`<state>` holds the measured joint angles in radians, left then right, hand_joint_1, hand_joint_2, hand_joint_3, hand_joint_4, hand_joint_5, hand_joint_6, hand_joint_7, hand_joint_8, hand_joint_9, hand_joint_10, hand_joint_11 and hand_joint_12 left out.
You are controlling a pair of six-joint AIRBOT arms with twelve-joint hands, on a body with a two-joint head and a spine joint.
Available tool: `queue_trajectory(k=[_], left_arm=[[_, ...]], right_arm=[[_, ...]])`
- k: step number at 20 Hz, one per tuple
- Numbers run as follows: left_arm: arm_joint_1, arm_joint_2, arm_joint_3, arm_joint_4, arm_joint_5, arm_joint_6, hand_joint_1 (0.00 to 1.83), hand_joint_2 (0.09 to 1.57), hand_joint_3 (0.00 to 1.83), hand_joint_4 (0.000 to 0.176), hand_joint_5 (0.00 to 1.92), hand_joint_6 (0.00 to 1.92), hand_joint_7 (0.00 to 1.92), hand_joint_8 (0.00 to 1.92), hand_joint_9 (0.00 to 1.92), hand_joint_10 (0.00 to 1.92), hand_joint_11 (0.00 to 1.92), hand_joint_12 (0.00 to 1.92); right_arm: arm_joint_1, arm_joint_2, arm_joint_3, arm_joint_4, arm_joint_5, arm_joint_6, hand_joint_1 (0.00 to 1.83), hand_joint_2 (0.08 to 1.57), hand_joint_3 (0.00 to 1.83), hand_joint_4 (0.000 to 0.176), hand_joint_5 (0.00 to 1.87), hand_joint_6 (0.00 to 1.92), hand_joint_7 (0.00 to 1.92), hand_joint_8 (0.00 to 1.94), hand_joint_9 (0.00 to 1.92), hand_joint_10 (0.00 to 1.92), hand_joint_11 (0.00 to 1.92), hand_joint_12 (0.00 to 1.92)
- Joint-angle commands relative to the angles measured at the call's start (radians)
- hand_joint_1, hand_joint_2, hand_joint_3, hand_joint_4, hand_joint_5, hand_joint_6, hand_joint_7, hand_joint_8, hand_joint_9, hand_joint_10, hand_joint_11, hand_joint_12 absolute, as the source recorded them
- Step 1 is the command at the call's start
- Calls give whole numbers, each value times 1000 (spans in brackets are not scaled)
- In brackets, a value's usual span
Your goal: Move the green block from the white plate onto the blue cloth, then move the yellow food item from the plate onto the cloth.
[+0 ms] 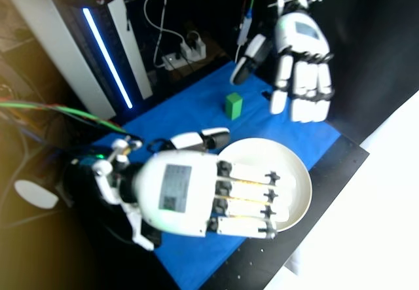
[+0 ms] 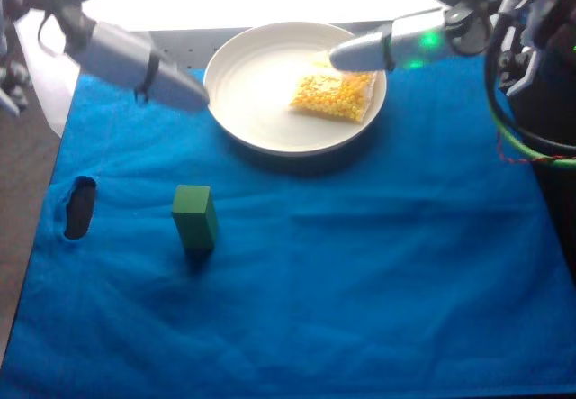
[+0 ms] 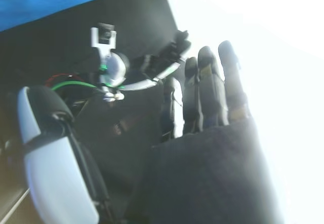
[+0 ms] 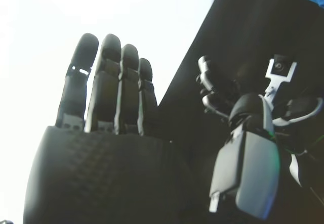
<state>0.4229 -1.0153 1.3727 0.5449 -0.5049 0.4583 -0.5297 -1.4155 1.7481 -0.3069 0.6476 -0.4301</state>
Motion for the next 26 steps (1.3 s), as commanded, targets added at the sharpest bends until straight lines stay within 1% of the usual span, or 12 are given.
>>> queue_trajectory(k=[1, 4, 5, 6, 7, 9, 15, 21, 22, 23, 24, 26], left_arm=[[-17, -7, 3, -30, -70, 3, 824, 751, 11, 176, 179, 3, 246, 0, 228, 0, 106, 396], [-62, -20, 23, -30, 6, 56, 788, 765, 9, 162, 179, 6, 243, 9, 257, 21, 138, 415], [-79, -24, 27, -29, 27, 75, 798, 763, 2, 171, 181, 1, 252, 1, 274, 5, 150, 386], [-90, -26, 31, -29, 35, 79, 813, 775, 5, 166, 174, 0, 247, 0, 270, 0, 152, 378], [-103, -26, 36, -29, 43, 79, 846, 787, 9, 152, 178, 2, 256, 4, 282, 5, 172, 382], [-133, -29, 47, -29, 60, 79, 827, 835, 0, 165, 193, 3, 266, 1, 299, 2, 202, 344], [-156, -35, 49, -29, 69, 79, 799, 823, 0, 168, 211, 6, 279, 8, 306, 5, 137, 412], [-156, -39, 48, -30, 68, 79, 871, 896, 17, 146, 233, 6, 318, 10, 328, 7, 166, 431], [-156, -40, 48, -30, 67, 79, 873, 891, 12, 151, 236, 6, 317, 9, 322, 4, 162, 429], [-156, -40, 47, -30, 66, 79, 872, 892, 11, 151, 238, 6, 319, 8, 319, 2, 157, 428], [-156, -40, 47, -30, 66, 79, 864, 900, 12, 155, 230, 2, 318, 6, 324, 4, 156, 428], [-154, -40, 46, -30, 65, 79, 889, 911, 10, 146, 237, 4, 323, 6, 333, 6, 152, 435]], right_arm=[[44, 0, 8, 10, 89, 4, 526, 861, 5, 0, 318, 0, 343, 0, 365, 3, 85, 1066], [78, -19, 35, -75, 30, 4, 521, 821, 0, 0, 365, 5, 336, 19, 361, 27, 7, 1240], [78, -24, 48, -93, 21, 4, 521, 848, 2, 0, 376, 3, 590, 72, 646, 211, 158, 1574], [78, -29, 58, -105, 12, 4, 498, 858, 0, 0, 363, 1, 659, 28, 585, 591, 267, 1668], [78, -38, 68, -121, -3, 4, 503, 862, 0, 0, 342, 0, 504, 5, 417, 450, 163, 1523], [78, -53, 80, -145, -32, 4, 538, 860, 1, 10, 319, 0, 489, 1, 448, 153, 52, 1487], [78, -96, 105, -152, -51, 4, 541, 954, 3, 0, 323, 1, 417, 1, 415, 2, 0, 1332], [77, -131, 105, -152, -51, 4, 521, 906, 0, 0, 321, 1, 514, 16, 486, 23, 0, 1448], [77, -138, 105, -154, -51, 4, 532, 881, 6, 0, 327, 4, 676, 209, 429, 967, 156, 1826], [77, -143, 105, -159, -51, 4, 546, 885, 7, 0, 323, 2, 662, 219, 369, 1129, 168, 1888], [74, -145, 105, -169, -51, 4, 531, 887, 4, 0, 303, 12, 476, 89, 223, 758, 33, 1520], [67, -145, 105, -181, -51, 4, 504, 902, 0, 0, 293, 1, 388, 5, 359, 226, 0, 1470]])
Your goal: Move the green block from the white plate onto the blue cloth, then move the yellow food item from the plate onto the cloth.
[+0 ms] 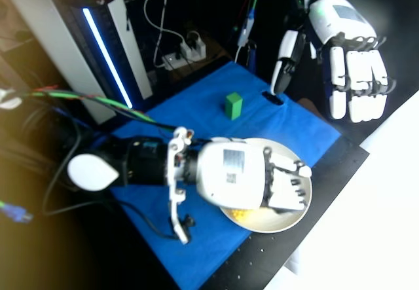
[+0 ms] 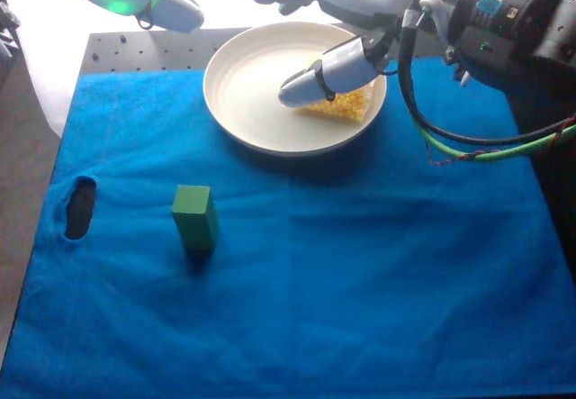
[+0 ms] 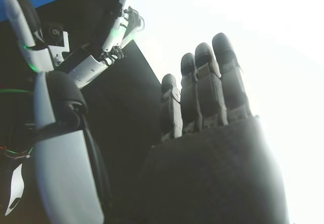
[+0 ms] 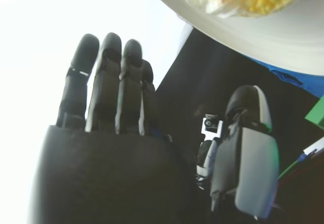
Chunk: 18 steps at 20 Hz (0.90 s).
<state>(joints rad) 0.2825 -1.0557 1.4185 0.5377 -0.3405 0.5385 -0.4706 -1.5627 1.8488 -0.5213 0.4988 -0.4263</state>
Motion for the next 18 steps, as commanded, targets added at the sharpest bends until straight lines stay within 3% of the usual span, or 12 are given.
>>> queue_trajectory(k=[1, 3, 7, 10, 11, 12, 13, 14, 15, 16, 17, 18], left_arm=[[-12, 1, 1, -23, -100, -4, 885, 907, 7, 153, 240, 5, 331, 8, 344, 9, 155, 439], [-10, 1, 1, -24, -100, -6, 903, 915, 7, 142, 238, 3, 323, 3, 341, 6, 170, 453], [-6, 1, 1, -25, -101, -7, 815, 919, 0, 167, 183, 1, 293, 7, 305, 7, 78, 510], [-3, 0, 0, -25, -101, -7, 788, 909, 0, 162, 183, 1, 298, 6, 313, 8, 78, 518], [-3, 0, 0, -25, -101, -7, 789, 912, 0, 163, 196, 6, 301, 6, 310, 6, 75, 519], [-3, 0, 0, -25, -101, -7, 789, 929, 2, 163, 190, 3, 294, 3, 305, 3, 70, 520], [-1, 0, 0, -25, -101, -7, 804, 921, 0, 166, 200, 6, 286, 0, 301, 1, 62, 521], [0, -1, 0, -25, -102, -7, 797, 910, 0, 167, 203, 7, 283, 0, 301, 1, 57, 521], [3, -2, 0, -25, -102, -9, 820, 904, 0, 165, 207, 7, 271, 0, 284, 0, 36, 516], [4, -3, 0, -27, -102, -9, 787, 899, 0, 166, 200, 3, 271, 1, 285, 1, 43, 521], [6, -4, 0, -27, -103, -10, 773, 900, 0, 160, 198, 2, 278, 4, 291, 4, 59, 527], [7, -5, 0, -27, -104, -10, 752, 904, 0, 161, 198, 2, 277, 3, 294, 5, 66, 528]], right_arm=[[6, 2, 4, 28, 98, 0, 481, 902, 0, 0, 275, 0, 443, 5, 463, 167, 42, 1525], [0, 2, 5, 25, 96, 0, 507, 928, 2, 0, 240, 1, 358, 0, 429, 78, 8, 1491], [-14, 2, 6, 17, 88, 0, 566, 911, 1, 0, 269, 1, 632, 15, 651, 77, 75, 1554], [-26, 3, 7, 16, 87, 0, 608, 933, 3, 0, 281, 0, 664, 5, 763, 152, 264, 1680], [-28, 3, 9, 15, 86, 0, 622, 970, 0, 0, 247, 1, 781, 24, 637, 723, 305, 1778], [-30, 3, 13, 12, 85, 0, 644, 980, 0, 0, 212, 33, 680, 791, 576, 1469, 465, 1892], [-31, 3, 14, 12, 83, 0, 639, 990, 0, 0, 198, 12, 576, 752, 445, 1424, 358, 1877], [-31, 3, 14, 12, 81, 0, 648, 1005, 0, 0, 187, 3, 506, 478, 340, 1102, 182, 1784], [-32, 3, 14, 12, 77, 0, 650, 1014, 0, 0, 192, 1, 586, 334, 382, 1010, 170, 1738], [-32, 3, 16, 12, 73, 0, 666, 1018, 0, 0, 210, 2, 608, 496, 381, 1202, 194, 1821], [-33, 3, 17, 12, 69, 0, 696, 1016, 0, 0, 233, 2, 534, 1133, 423, 1658, 359, 1901], [-33, 3, 18, 12, 66, 0, 723, 1014, 0, 0, 254, 3, 471, 1209, 385, 1611, 372, 1917]])
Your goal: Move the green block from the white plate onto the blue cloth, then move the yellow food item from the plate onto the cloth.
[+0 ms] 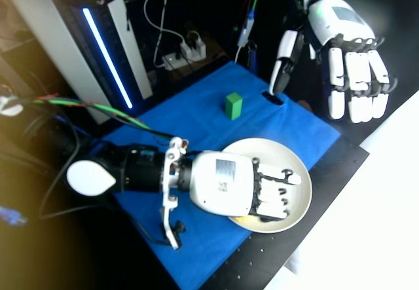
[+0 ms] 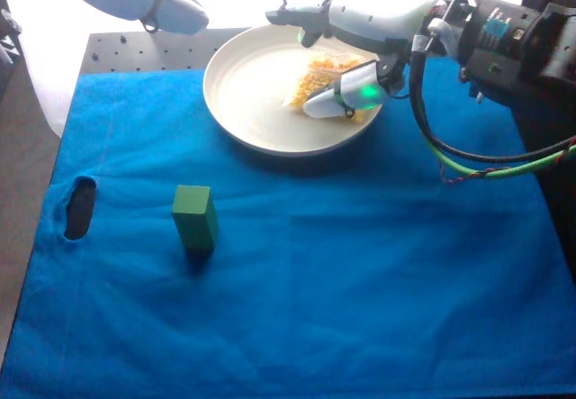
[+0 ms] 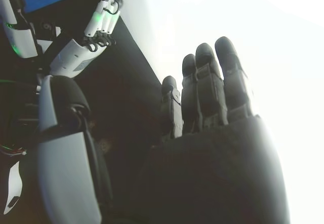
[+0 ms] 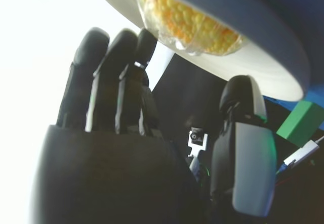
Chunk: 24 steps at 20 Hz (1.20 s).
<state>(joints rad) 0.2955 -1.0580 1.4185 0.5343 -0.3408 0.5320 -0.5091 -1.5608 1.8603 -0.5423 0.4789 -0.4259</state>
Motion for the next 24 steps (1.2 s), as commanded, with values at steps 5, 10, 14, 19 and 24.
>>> queue_trajectory(k=[5, 10, 14, 19, 24], left_arm=[[-5, -4, -1, -25, -111, -6, 699, 935, 10, 172, 196, 1, 282, 3, 303, 5, 71, 514], [-5, -4, -1, -25, -112, -9, 697, 938, 4, 161, 200, 2, 278, 0, 288, 0, 65, 510], [-5, -4, -1, -25, -114, -11, 660, 977, 15, 164, 208, 3, 298, 6, 310, 7, 79, 530], [-5, -4, -1, -25, -116, -12, 652, 983, 7, 159, 199, 2, 303, 4, 309, 3, 68, 536], [-2, -5, -1, -25, -116, -12, 664, 974, 0, 176, 211, 4, 305, 2, 319, 4, 87, 537]], right_arm=[[1, 0, 11, 33, 66, 0, 754, 974, 0, 0, 249, 1, 668, 157, 455, 711, 116, 1671], [-5, -2, 14, 33, 54, 0, 682, 927, 0, 14, 273, 0, 609, 0, 591, 192, 64, 1504], [-7, -6, 16, 33, 49, 0, 761, 893, 2, 0, 395, 4, 821, 31, 688, 485, 262, 1673], [-7, -6, 20, 33, 48, 0, 1067, 910, 1, 0, 779, 10, 1106, 47, 948, 653, 668, 1353], [-7, -7, 22, 33, 48, 0, 1290, 1020, 0, 0, 1329, 72, 1215, 760, 1302, 413, 1033, 1372]])
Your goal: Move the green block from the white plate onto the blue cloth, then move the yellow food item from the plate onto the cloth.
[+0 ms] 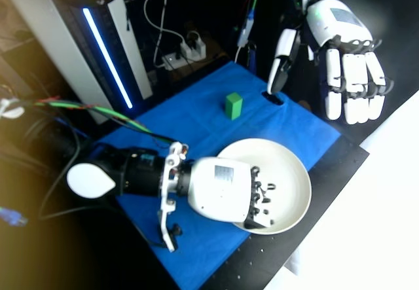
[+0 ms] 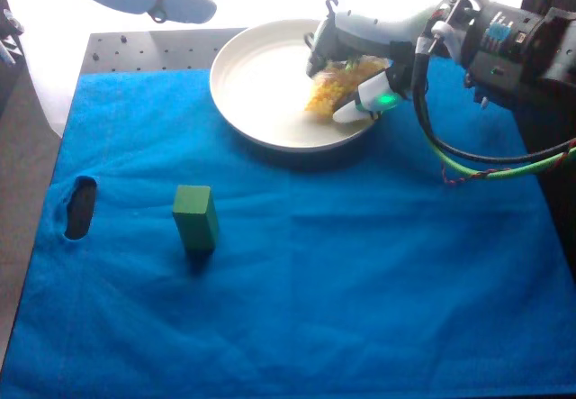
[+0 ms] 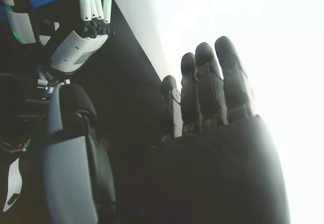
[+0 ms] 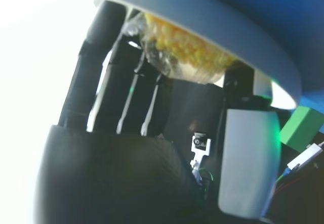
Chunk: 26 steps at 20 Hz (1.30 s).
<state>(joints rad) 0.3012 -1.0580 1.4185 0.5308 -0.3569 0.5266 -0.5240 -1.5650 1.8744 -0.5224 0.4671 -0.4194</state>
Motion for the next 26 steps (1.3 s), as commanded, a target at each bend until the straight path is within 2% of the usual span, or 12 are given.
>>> queue_trajectory(k=[1, 3, 5, 6, 8, 12, 16, 17, 20, 22, 23, 26], left_arm=[[-8, -5, -1, -23, -100, -7, 658, 961, 0, 176, 209, 3, 309, 3, 324, 5, 97, 541], [0, -5, 1, -27, -101, -7, 667, 925, 0, 176, 214, 4, 287, 0, 310, 0, 77, 534], [6, -9, 6, -33, -99, -7, 715, 976, 8, 167, 205, 0, 291, 4, 326, 7, 89, 539], [11, -9, 8, -40, -99, -7, 745, 972, 4, 159, 212, 3, 298, 6, 324, 5, 84, 535], [22, -9, 12, -47, -97, -7, 741, 902, 0, 143, 207, 0, 304, 6, 323, 4, 93, 538], [29, -9, 17, -60, -89, -7, 790, 837, 8, 131, 215, 0, 301, 0, 305, 0, 60, 595], [43, -8, 19, -73, -87, -7, 820, 904, 10, 148, 256, 5, 318, 2, 322, 4, 74, 614], [45, -8, 19, -75, -86, -7, 779, 912, 0, 140, 239, 0, 315, 1, 324, 0, 90, 571], [57, -4, 19, -89, -86, -7, 800, 895, 2, 148, 254, 0, 335, 2, 348, 4, 105, 498], [65, -2, 19, -97, -87, -7, 807, 890, 1, 147, 276, 2, 350, 1, 368, 2, 148, 445], [70, -1, 19, -104, -90, -7, 811, 875, 0, 148, 283, 3, 346, 0, 354, 0, 142, 424], [81, 1, 19, -114, -96, -7, 807, 846, 0, 123, 292, 3, 324, 0, 349, 3, 172, 376]], right_arm=[[8, -3, 7, 14, 60, -6, 1287, 1026, 0, 0, 1324, 132, 1183, 831, 1258, 545, 1022, 1434], [9, -3, 12, 21, 99, -6, 1292, 1040, 0, 0, 1303, 150, 1144, 941, 1194, 956, 1056, 1594], [12, -4, 25, 21, 153, -6, 1292, 1050, 2, 0, 1285, 142, 1119, 1010, 1188, 1112, 1063, 1646], [20, -3, 26, 22, 184, -6, 1287, 1063, 2, 0, 1197, 313, 1102, 1038, 1099, 1209, 985, 1703], [33, 1, 11, 22, 224, -6, 1278, 1088, 1, 0, 1073, 542, 1068, 1097, 1070, 1156, 933, 1714], [58, 65, -72, 37, 332, -6, 1284, 1080, 1, 0, 1020, 658, 1126, 978, 1089, 1063, 867, 1675], [65, 147, -182, 36, 424, -6, 1300, 1032, 0, 0, 1114, 563, 1251, 722, 1205, 742, 1022, 1383], [65, 172, -212, 31, 438, -6, 1301, 1029, 0, 0, 1153, 484, 1243, 744, 1237, 673, 1051, 1339], [65, 246, -301, -30, 458, -6, 1296, 1044, 0, 0, 1142, 471, 1185, 874, 1160, 965, 983, 1531], [61, 291, -351, -69, 467, -6, 1269, 1051, 4, 0, 1104, 657, 1152, 835, 1073, 762, 857, 1300], [49, 311, -378, -84, 477, -6, 1266, 1084, 3, 0, 1012, 775, 1089, 982, 1050, 784, 811, 1370], [-2, 343, -441, -115, 510, -6, 1275, 1099, 0, 0, 956, 799, 1090, 1027, 1072, 934, 905, 1442]])
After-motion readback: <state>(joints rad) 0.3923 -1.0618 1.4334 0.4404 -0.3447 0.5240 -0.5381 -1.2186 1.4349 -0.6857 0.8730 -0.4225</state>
